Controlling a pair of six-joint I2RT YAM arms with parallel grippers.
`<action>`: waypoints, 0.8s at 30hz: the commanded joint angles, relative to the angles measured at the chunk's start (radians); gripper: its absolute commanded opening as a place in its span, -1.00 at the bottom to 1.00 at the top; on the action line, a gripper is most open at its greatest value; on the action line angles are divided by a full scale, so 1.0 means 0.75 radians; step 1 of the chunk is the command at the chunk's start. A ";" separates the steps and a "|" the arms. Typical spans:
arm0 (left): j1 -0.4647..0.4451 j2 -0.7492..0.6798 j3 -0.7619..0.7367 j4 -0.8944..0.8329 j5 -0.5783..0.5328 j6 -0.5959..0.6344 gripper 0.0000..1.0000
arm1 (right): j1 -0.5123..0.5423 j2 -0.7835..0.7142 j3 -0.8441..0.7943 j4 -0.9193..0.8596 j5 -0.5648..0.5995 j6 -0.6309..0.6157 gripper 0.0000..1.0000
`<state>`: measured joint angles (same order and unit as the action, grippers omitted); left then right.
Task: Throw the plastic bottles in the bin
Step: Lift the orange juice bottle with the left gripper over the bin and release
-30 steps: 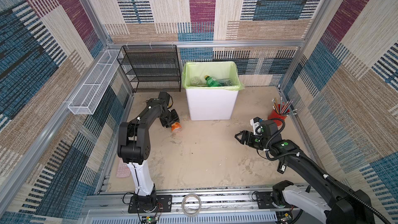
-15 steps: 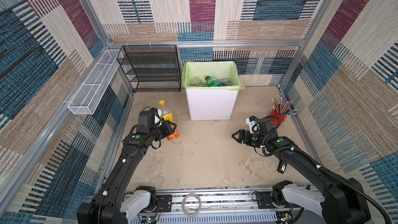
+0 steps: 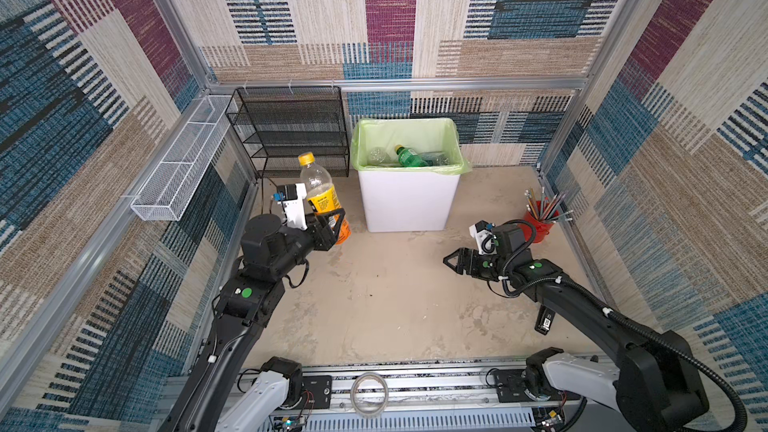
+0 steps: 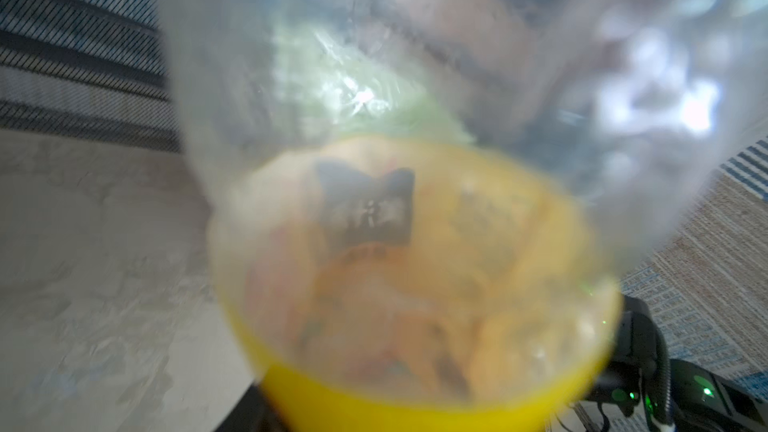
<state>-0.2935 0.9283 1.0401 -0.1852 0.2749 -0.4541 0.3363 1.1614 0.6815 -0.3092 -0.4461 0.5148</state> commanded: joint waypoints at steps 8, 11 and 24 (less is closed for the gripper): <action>-0.171 0.883 1.001 0.409 -0.068 0.099 0.15 | 0.002 -0.140 -0.024 -0.003 0.037 0.031 0.63; -0.179 1.194 1.476 0.322 -0.167 0.065 0.37 | -0.001 -0.172 -0.031 -0.020 0.051 0.042 0.64; -0.148 1.389 1.967 0.309 -0.380 0.011 0.74 | -0.007 -0.203 -0.034 -0.045 0.073 0.050 0.64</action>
<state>-0.4046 2.0865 2.6766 -0.0940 0.0002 -0.4496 0.3325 1.0023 0.6533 -0.3439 -0.3965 0.5491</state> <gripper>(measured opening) 0.871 0.823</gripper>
